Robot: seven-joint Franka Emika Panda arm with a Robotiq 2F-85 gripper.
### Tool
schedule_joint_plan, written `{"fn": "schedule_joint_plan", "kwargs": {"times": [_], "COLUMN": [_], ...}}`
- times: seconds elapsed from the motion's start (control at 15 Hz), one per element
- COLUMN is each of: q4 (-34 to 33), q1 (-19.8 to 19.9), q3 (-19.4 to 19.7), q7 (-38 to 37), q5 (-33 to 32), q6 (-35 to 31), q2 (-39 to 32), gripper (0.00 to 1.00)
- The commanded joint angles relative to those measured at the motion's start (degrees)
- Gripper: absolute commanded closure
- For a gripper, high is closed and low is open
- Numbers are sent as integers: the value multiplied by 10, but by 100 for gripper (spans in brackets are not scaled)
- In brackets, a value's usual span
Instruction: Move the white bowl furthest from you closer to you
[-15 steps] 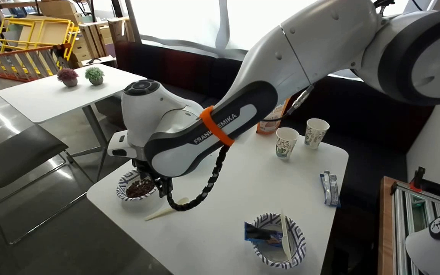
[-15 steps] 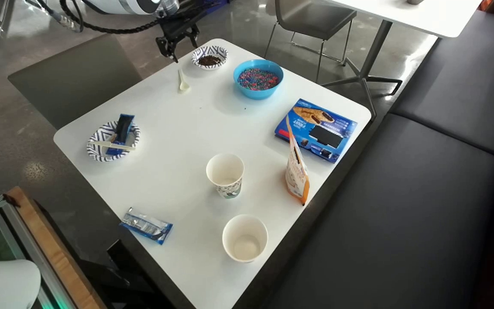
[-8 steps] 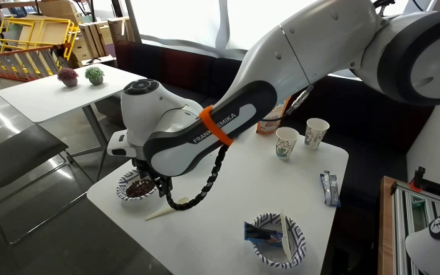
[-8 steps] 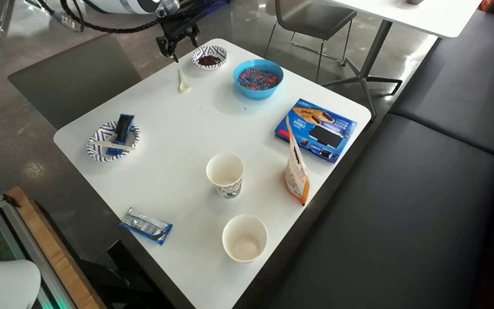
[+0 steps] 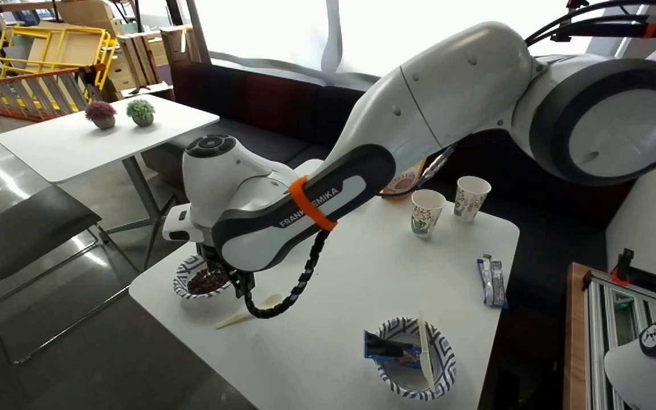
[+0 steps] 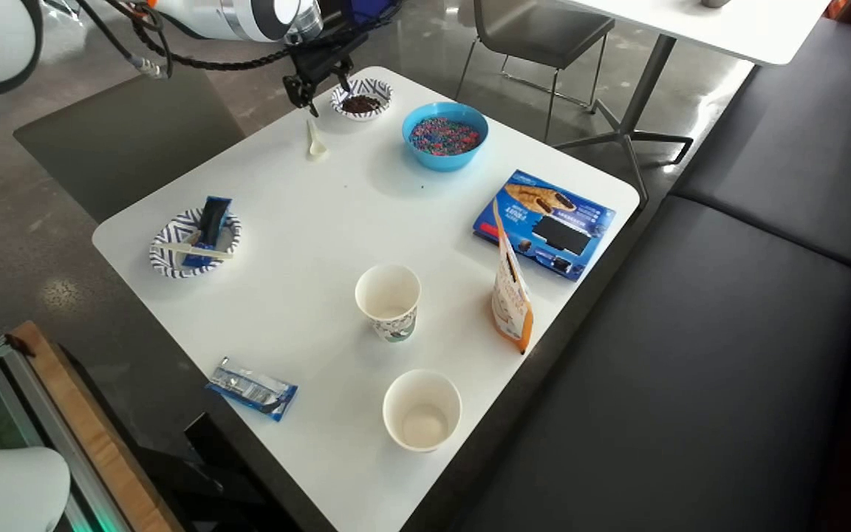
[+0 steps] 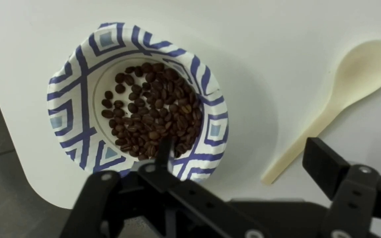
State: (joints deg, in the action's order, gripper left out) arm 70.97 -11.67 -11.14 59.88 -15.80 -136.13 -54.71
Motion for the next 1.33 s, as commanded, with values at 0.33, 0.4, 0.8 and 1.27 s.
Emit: {"fn": "schedule_joint_plan", "kwargs": {"times": [0.33,0.4,0.8,1.27], "q4": [-127,-138,-182,-160], "q1": [-22,-24,-31,-33], "q3": [12,15,26,34], "q7": [35,36,43,3], "q5": [-2,-3,-1,-4], "q6": [7,6,8,17], "q2": [-98,-105,-137,-105], "gripper": [41,46,77,99]}}
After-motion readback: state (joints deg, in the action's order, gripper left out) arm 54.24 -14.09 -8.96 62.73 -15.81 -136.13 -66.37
